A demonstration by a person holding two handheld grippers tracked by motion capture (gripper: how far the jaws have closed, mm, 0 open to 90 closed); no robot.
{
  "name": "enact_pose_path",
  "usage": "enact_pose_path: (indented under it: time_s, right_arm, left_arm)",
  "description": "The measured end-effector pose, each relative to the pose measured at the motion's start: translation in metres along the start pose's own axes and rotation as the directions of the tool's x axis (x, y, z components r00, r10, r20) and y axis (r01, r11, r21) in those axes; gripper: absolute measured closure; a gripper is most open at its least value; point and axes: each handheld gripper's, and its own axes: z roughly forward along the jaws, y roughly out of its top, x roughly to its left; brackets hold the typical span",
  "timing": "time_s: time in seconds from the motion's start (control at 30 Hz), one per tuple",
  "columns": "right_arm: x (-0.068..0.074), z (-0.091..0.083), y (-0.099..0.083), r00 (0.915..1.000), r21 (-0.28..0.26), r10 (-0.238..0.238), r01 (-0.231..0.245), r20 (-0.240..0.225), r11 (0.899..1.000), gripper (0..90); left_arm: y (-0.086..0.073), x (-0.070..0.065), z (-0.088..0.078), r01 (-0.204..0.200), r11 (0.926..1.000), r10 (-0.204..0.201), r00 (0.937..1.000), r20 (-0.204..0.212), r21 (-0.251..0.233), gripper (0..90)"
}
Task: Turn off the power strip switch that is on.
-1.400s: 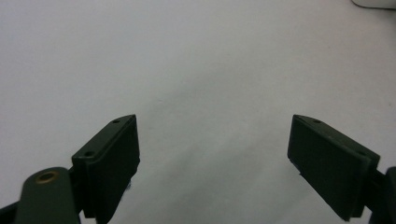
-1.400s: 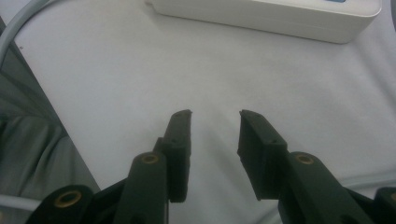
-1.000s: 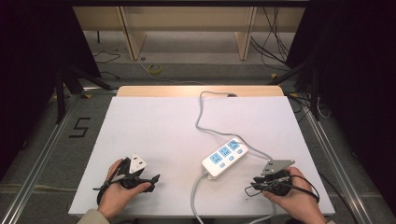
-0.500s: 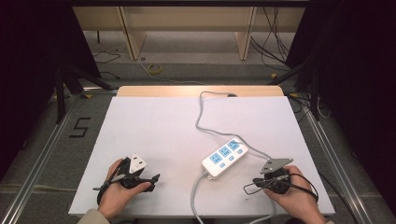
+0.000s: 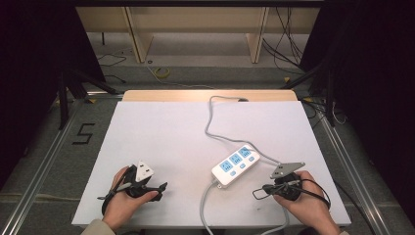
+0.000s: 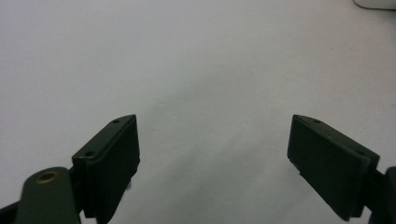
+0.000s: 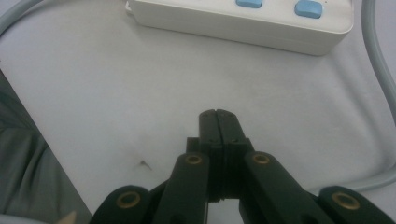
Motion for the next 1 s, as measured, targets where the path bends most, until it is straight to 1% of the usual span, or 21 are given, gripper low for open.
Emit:
enact_pose_path:
  time_s: [0.33,0.37,0.47,0.57,0.6,1.0]
  right_arm:
    - [0.0,0.001,0.005,1.0,0.001,0.002,-0.002,0.001,1.0,90.0]
    - [0.0,0.001,0.005,1.0,0.004,-0.005,0.005,-0.003,1.0,90.0]
    - [0.0,0.001,0.006,1.0,0.0,0.004,-0.004,0.002,1.0,90.0]
    - [0.0,0.001,0.007,1.0,0.003,0.002,-0.002,0.002,1.0,90.0]
    - [-0.001,0.001,0.008,1.0,0.006,-0.008,0.008,-0.001,1.0,90.0]
    - [0.0,0.001,0.014,0.9999,0.008,-0.013,0.013,-0.005,1.0,90.0]
  left_arm:
    - [0.0,0.0,0.0,-0.003,1.0,0.003,1.0,-0.003,0.001,16.9]
    - [0.0,0.0,0.0,-0.003,1.0,0.003,1.0,-0.003,0.001,16.9]
    - [0.0,0.0,0.0,-0.002,1.0,0.002,1.0,-0.003,0.001,16.9]
    - [0.0,0.0,0.0,-0.002,1.0,0.002,1.0,-0.003,0.001,16.9]
    - [0.0,0.0,0.0,-0.003,1.0,0.003,1.0,-0.003,0.001,17.0]
    - [0.0,0.0,0.0,-0.005,1.0,0.005,1.0,-0.003,0.002,17.0]
